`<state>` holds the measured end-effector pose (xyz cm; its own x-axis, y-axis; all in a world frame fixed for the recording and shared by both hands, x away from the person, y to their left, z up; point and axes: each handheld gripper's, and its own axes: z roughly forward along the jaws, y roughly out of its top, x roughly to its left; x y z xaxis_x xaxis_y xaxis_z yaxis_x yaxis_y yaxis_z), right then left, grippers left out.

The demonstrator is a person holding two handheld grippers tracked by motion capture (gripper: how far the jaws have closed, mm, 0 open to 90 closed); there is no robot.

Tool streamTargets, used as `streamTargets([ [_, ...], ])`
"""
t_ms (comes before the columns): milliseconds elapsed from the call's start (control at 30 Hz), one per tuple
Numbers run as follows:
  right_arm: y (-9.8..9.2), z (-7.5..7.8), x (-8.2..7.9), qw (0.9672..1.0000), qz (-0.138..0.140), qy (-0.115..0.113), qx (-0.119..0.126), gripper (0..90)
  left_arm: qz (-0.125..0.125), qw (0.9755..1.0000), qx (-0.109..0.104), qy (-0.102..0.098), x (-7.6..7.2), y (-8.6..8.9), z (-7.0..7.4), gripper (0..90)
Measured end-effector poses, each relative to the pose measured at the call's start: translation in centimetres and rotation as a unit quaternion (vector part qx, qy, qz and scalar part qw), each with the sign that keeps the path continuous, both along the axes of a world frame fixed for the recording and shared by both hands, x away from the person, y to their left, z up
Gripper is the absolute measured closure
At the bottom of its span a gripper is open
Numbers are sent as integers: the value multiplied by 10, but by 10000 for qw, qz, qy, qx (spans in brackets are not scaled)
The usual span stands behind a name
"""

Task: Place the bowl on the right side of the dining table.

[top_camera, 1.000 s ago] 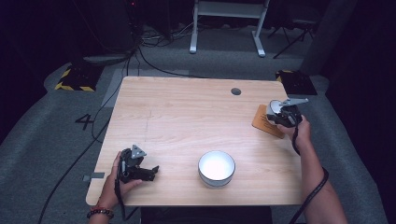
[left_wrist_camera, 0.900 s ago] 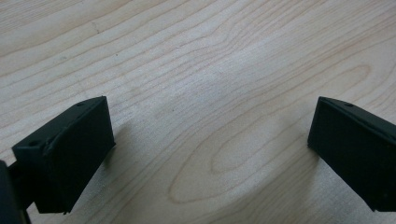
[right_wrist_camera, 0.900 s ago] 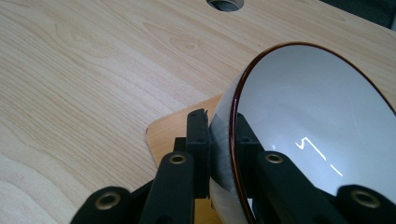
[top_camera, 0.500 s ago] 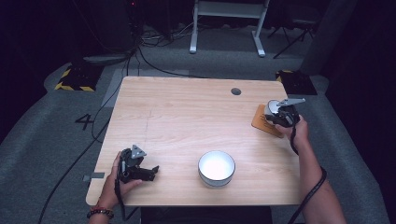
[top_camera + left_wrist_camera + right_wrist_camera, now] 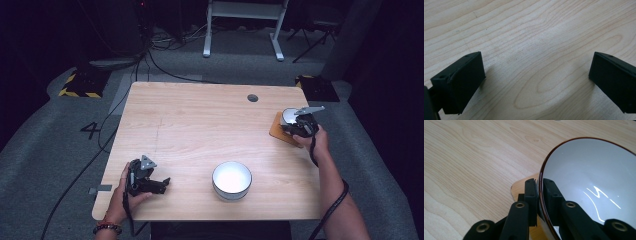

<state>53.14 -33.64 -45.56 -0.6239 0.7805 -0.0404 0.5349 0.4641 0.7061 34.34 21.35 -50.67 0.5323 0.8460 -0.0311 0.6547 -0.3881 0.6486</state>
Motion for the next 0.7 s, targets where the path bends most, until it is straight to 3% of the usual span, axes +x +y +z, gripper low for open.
streamTargets([
  [533,3,-4,0,10000,50,80,7,807,1,10000,-1,0,0,0,0,4],
  [700,1,-4,0,10000,41,3,40,805,2,10000,0,-2,0,0,0,4],
])
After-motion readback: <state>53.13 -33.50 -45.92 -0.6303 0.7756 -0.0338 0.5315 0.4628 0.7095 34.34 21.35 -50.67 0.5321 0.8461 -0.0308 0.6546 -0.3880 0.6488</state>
